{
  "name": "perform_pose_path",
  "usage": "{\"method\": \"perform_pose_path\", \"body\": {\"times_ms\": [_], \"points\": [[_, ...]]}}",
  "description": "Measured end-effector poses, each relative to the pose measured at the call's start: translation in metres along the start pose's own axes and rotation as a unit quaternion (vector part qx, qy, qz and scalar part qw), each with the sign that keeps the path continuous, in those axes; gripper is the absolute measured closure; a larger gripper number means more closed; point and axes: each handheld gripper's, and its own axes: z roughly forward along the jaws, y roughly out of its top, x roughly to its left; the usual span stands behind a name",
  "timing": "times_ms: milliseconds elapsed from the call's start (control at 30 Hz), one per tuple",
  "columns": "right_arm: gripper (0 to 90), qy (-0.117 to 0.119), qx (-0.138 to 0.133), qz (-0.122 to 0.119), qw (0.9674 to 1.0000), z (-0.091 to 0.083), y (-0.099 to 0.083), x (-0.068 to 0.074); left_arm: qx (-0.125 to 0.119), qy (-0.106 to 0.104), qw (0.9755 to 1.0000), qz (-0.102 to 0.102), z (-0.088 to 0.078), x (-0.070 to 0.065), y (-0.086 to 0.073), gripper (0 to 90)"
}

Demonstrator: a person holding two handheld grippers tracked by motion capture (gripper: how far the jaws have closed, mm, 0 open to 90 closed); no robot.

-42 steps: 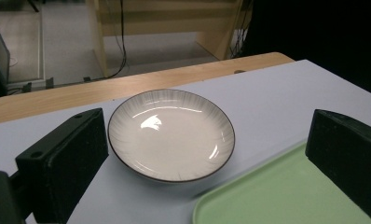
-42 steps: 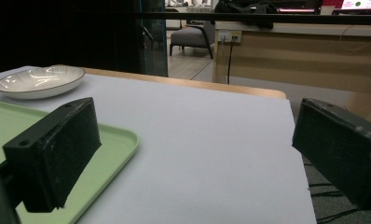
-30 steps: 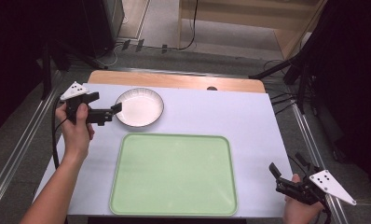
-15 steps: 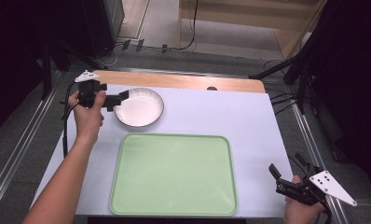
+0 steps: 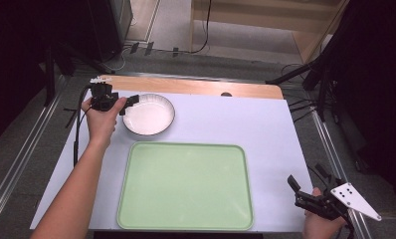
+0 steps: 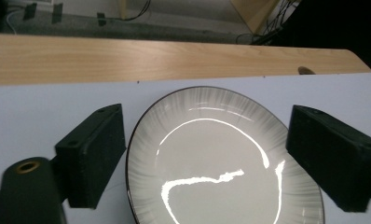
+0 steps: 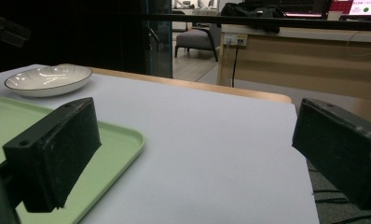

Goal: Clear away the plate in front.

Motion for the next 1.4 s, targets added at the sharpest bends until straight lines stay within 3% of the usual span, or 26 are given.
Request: {"method": "perform_pose_path", "body": {"times_ms": [167, 267, 467, 700, 733, 767, 833, 867, 933, 1167, 1233, 1267, 1300, 1333, 1367, 1400], "points": [[1.3, -0.001, 0.001, 0.0, 1.0, 0.0, -0.001, 0.0, 0.028, -0.003, 0.9991, -0.032, 0.011, 0.012, -0.005, 18.6], [1.3, -0.001, 0.002, 0.0, 1.0, 0.0, -0.001, 0.0, 0.038, -0.004, 0.9986, -0.036, 0.015, 0.014, -0.007, 21.9], [1.3, -0.002, 0.002, 0.001, 1.0, 0.0, -0.002, -0.001, 0.074, 0.018, 0.9959, -0.049, 0.026, 0.02, -0.015, 31.3], [1.3, -0.002, 0.002, 0.002, 1.0, 0.001, -0.002, -0.001, 0.09, 0.024, 0.9933, -0.068, 0.034, 0.026, -0.021, 38.4], [1.3, -0.003, 0.002, 0.003, 1.0, 0.001, -0.002, -0.001, 0.093, 0.022, 0.9927, -0.073, 0.035, 0.027, -0.022, 38.4], [1.3, -0.003, 0.002, 0.003, 1.0, 0.0, -0.002, -0.001, 0.096, 0.009, 0.992, -0.082, 0.036, 0.029, -0.024, 44.0], [1.3, -0.003, 0.002, 0.002, 1.0, 0.0, -0.002, -0.001, 0.093, 0.007, 0.9916, -0.089, 0.036, 0.029, -0.024, 46.1], [1.3, -0.003, 0.002, 0.002, 1.0, 0.0, -0.002, -0.001, 0.094, 0.01, 0.9913, -0.091, 0.036, 0.03, -0.025, 52.7], [1.3, -0.003, 0.002, 0.002, 1.0, 0.0, -0.002, -0.001, 0.096, -0.006, 0.9893, -0.11, 0.036, 0.036, -0.027, 54.3], [1.3, -0.004, 0.003, 0.0, 1.0, 0.001, -0.002, -0.002, 0.106, -0.008, 0.9868, -0.122, 0.039, 0.04, -0.03, 62.8], [1.3, -0.004, 0.002, -0.001, 1.0, 0.001, -0.002, -0.002, 0.106, -0.008, 0.9853, -0.134, 0.04, 0.041, -0.03, 65.1], [1.3, -0.004, 0.004, -0.001, 1.0, 0.001, -0.003, -0.002, 0.113, -0.017, 0.9826, -0.146, 0.039, 0.044, -0.031, 67.0], [1.3, -0.004, 0.005, -0.001, 1.0, 0.001, -0.003, -0.002, 0.113, -0.017, 0.9826, -0.146, 0.039, 0.044, -0.031, 68.3], [1.3, -0.004, 0.006, 0.002, 1.0, 0.001, -0.003, -0.002, 0.12, -0.034, 0.9764, -0.176, 0.04, 0.048, -0.032, 69.0], [1.3, -0.004, 0.006, 0.002, 1.0, 0.001, -0.003, -0.002, 0.12, -0.034, 0.9764, -0.176, 0.04, 0.048, -0.032, 69.6], [1.3, -0.004, 0.007, 0.002, 1.0, 0.002, -0.004, -0.002, 0.126, -0.039, 0.9735, -0.187, 0.04, 0.049, -0.033, 70.1]]}}
